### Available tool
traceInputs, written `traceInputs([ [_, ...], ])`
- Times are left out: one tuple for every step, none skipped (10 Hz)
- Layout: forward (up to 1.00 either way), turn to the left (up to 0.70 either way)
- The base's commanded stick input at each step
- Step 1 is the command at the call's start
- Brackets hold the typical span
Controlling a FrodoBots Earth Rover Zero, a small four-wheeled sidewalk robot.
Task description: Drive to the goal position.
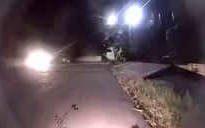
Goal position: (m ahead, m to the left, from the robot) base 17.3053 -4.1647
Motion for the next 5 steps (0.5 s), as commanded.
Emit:
traceInputs([
  [0.60, -0.53],
  [0.60, -0.13],
  [0.60, 0.00],
  [0.60, 0.00],
  [0.60, 0.00],
])
